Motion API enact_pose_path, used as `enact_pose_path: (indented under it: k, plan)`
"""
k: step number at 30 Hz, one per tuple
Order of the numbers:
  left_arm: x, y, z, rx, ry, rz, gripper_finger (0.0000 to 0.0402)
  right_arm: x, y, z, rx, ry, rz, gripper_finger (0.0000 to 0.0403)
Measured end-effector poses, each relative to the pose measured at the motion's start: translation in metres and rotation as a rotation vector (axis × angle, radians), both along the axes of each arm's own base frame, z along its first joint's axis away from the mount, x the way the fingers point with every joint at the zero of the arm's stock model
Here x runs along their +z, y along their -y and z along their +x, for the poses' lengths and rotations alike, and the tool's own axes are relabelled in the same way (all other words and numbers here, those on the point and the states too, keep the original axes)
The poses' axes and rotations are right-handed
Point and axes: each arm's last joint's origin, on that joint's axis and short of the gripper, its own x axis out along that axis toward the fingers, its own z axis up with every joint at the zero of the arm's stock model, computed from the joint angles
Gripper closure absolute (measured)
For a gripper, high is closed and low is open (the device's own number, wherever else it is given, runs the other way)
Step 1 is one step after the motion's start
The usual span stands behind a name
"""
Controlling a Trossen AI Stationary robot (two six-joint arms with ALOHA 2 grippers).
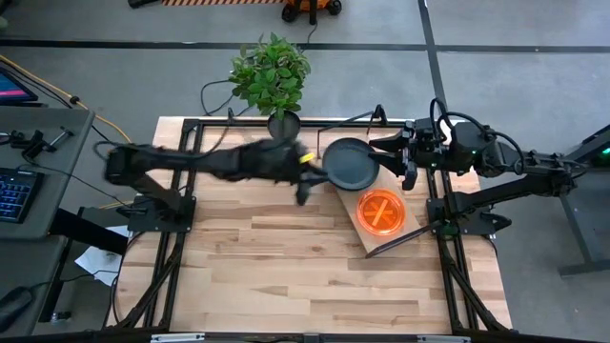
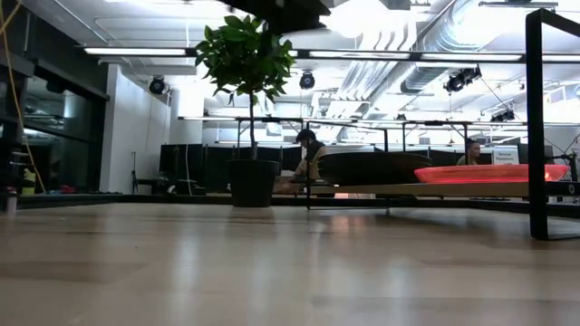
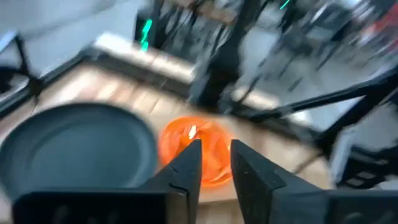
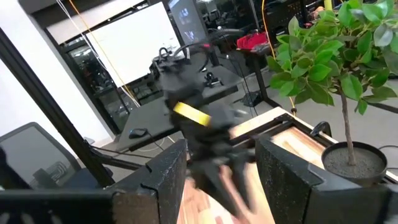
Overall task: Place and stack plates onto a shelf
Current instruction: Return to home position
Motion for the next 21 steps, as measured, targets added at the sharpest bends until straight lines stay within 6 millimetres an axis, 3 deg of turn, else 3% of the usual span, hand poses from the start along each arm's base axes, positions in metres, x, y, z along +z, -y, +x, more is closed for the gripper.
enact_pose_path:
  k: [6, 11, 16, 21]
  plan:
    - [-0.016, 0.033, -0.085, -0.065, 0.305, 0.013, 0.0392, -0.001, 0.000, 0.000, 0.000, -0.012, -0.002, 0.0226]
    - [-0.039, 0.039, -0.144, 0.019, 0.386, -0.010, 0.0400, -0.004, 0.001, 0.000, -0.019, -0.043, -0.003, 0.0226]
    - [-0.054, 0.036, -0.182, 0.022, 0.439, 0.005, 0.0401, -0.006, 0.001, 0.000, -0.022, -0.062, 0.003, 0.0226]
    - [-0.072, 0.035, -0.205, 0.001, 0.471, -0.015, 0.0401, -0.006, 0.001, 0.000, -0.026, -0.050, 0.076, 0.0226]
